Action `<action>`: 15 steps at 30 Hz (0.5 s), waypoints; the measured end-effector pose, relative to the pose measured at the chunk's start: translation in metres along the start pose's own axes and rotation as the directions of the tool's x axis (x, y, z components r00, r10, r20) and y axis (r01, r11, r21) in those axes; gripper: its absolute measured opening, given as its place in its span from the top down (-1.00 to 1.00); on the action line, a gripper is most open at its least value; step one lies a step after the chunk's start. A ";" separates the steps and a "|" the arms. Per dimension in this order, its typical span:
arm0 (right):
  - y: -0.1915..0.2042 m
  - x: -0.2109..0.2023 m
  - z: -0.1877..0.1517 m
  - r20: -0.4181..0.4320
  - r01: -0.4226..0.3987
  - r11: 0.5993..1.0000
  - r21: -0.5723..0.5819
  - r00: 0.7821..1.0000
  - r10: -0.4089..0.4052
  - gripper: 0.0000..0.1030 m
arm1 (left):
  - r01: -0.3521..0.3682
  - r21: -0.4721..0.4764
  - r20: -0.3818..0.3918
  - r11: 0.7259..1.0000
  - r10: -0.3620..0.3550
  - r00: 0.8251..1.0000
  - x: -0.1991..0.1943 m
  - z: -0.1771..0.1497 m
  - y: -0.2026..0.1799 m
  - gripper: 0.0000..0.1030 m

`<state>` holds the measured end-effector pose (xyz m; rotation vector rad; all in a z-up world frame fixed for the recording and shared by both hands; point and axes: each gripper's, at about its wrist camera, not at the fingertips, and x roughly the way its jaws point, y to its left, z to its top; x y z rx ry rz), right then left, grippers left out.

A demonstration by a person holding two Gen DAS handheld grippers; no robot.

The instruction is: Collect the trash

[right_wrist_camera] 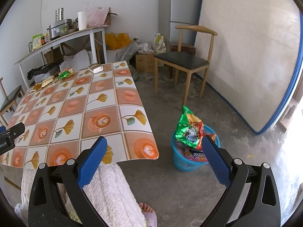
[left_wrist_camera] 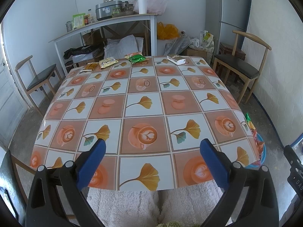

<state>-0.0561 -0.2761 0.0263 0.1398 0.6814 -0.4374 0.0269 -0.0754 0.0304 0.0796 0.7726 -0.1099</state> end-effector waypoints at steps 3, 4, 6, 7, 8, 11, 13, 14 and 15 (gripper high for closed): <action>-0.001 0.000 0.000 0.001 0.000 1.000 0.001 1.000 0.000 -0.86 | 0.000 0.002 0.001 1.000 0.000 1.000 0.000 0.000 0.000 -0.89; 0.000 0.000 0.000 0.001 -0.001 1.000 0.002 1.000 0.001 -0.86 | 0.000 0.001 0.001 1.000 0.000 1.000 0.000 0.001 0.000 -0.89; -0.001 0.000 0.000 0.001 -0.001 1.000 0.001 1.000 0.001 -0.86 | 0.000 0.001 0.000 1.000 0.000 1.000 0.000 0.000 0.000 -0.89; 0.000 0.000 0.000 0.001 -0.001 1.000 0.001 1.000 0.001 -0.86 | 0.000 0.000 0.000 1.000 0.000 1.000 0.000 0.001 -0.001 -0.89; -0.001 0.000 0.000 0.000 -0.001 1.000 0.001 1.000 0.001 -0.86 | 0.000 0.000 0.000 1.000 0.000 1.000 0.000 0.002 -0.001 -0.89; -0.001 0.001 0.000 0.001 -0.001 1.000 0.006 1.000 0.001 -0.86 | 0.000 0.001 0.000 1.000 0.000 1.000 0.000 0.002 -0.001 -0.89; -0.001 0.000 0.000 0.001 0.000 1.000 0.007 1.000 0.000 -0.86 | -0.001 0.002 -0.001 1.000 0.001 1.000 0.000 0.000 -0.001 -0.89; -0.001 0.000 0.000 0.001 0.000 1.000 0.006 1.000 0.000 -0.86 | 0.000 0.001 -0.001 1.000 0.000 1.000 0.000 0.001 -0.001 -0.89; 0.000 0.000 0.000 0.002 0.000 1.000 0.007 1.000 0.000 -0.86 | -0.001 0.001 -0.001 1.000 0.001 1.000 0.000 0.001 -0.001 -0.89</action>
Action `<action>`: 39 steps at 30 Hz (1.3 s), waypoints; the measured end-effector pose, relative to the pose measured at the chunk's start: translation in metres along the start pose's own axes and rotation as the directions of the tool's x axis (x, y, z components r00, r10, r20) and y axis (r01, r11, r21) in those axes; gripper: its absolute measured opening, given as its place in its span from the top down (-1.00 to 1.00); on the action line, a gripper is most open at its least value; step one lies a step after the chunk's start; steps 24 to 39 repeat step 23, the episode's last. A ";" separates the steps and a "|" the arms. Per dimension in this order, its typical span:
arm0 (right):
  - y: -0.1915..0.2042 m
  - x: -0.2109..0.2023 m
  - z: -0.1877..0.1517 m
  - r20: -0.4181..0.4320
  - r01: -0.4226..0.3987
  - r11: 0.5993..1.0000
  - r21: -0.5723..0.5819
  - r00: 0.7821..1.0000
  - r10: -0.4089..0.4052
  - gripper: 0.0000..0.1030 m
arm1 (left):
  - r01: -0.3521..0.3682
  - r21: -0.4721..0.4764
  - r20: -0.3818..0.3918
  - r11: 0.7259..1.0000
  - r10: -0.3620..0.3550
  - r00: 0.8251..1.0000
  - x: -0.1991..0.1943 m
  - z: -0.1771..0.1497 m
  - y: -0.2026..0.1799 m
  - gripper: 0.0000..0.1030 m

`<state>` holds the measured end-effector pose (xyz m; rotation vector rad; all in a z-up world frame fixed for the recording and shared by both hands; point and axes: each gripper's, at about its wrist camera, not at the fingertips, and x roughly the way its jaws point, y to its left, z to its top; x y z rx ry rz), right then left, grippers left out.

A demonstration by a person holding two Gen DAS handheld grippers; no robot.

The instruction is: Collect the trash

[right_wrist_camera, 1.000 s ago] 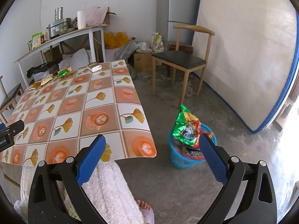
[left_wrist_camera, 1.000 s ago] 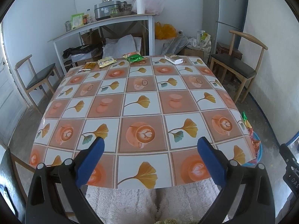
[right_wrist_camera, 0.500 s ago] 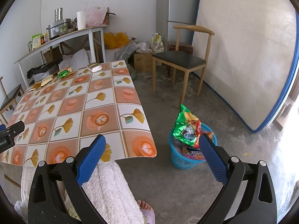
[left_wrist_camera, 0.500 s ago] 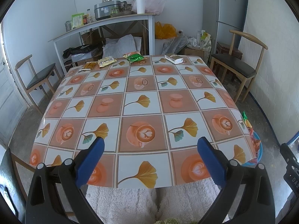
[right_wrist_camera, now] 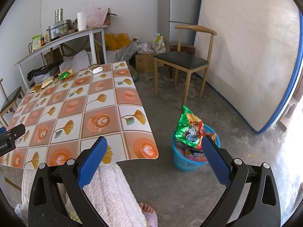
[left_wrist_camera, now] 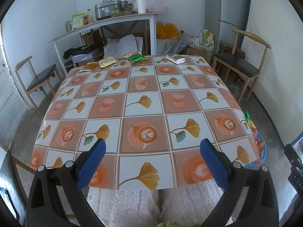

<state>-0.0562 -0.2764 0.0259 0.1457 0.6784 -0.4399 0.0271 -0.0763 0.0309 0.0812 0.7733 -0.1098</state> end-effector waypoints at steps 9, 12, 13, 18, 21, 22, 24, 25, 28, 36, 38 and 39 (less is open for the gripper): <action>-0.001 0.000 0.000 0.000 0.000 1.000 0.002 1.000 0.000 -0.86 | -0.001 0.000 -0.001 1.000 0.001 1.000 0.000 0.000 0.000 -0.89; 0.000 0.000 0.000 0.000 0.000 1.000 0.002 1.000 0.000 -0.86 | 0.000 0.002 0.001 1.000 0.000 1.000 0.000 0.000 0.000 -0.89; -0.001 0.000 -0.001 -0.001 -0.001 1.000 0.002 1.000 0.001 -0.86 | 0.000 0.000 0.000 1.000 0.000 1.000 0.000 0.001 0.000 -0.89; -0.001 0.000 -0.001 0.000 -0.001 1.000 0.003 1.000 0.001 -0.86 | 0.001 0.000 -0.001 1.000 -0.001 1.000 0.000 0.000 0.000 -0.89; 0.000 0.000 -0.001 -0.001 -0.001 1.000 0.003 1.000 0.001 -0.86 | 0.001 0.003 0.000 1.000 -0.001 1.000 0.000 0.000 0.000 -0.89; -0.001 0.000 -0.001 -0.001 -0.001 1.000 0.003 1.000 0.001 -0.86 | 0.001 0.002 -0.001 1.000 -0.001 1.000 0.000 0.000 0.000 -0.89; -0.001 0.000 -0.001 -0.001 -0.001 1.000 0.003 1.000 0.001 -0.86 | 0.000 0.001 -0.002 1.000 0.000 1.000 0.000 0.001 -0.001 -0.89; -0.001 0.000 -0.001 -0.001 -0.001 1.000 0.003 1.000 0.001 -0.86 | 0.000 0.001 -0.002 1.000 0.000 1.000 0.000 0.001 -0.001 -0.89; -0.001 0.000 -0.001 -0.001 -0.001 1.000 0.003 1.000 0.001 -0.86 | 0.000 0.001 -0.002 1.000 0.000 1.000 0.000 0.001 -0.001 -0.89; -0.001 0.000 -0.001 -0.001 -0.001 1.000 0.003 1.000 0.001 -0.86 | 0.000 0.001 -0.002 1.000 0.000 1.000 0.000 0.001 -0.001 -0.89; -0.001 0.000 -0.001 -0.001 -0.001 1.000 0.003 1.000 0.001 -0.86 | 0.000 0.001 -0.002 1.000 0.000 1.000 0.000 0.001 -0.001 -0.89; -0.001 0.000 -0.001 -0.001 -0.001 1.000 0.003 1.000 0.001 -0.86 | 0.000 0.001 -0.002 1.000 0.000 1.000 0.000 0.001 -0.001 -0.89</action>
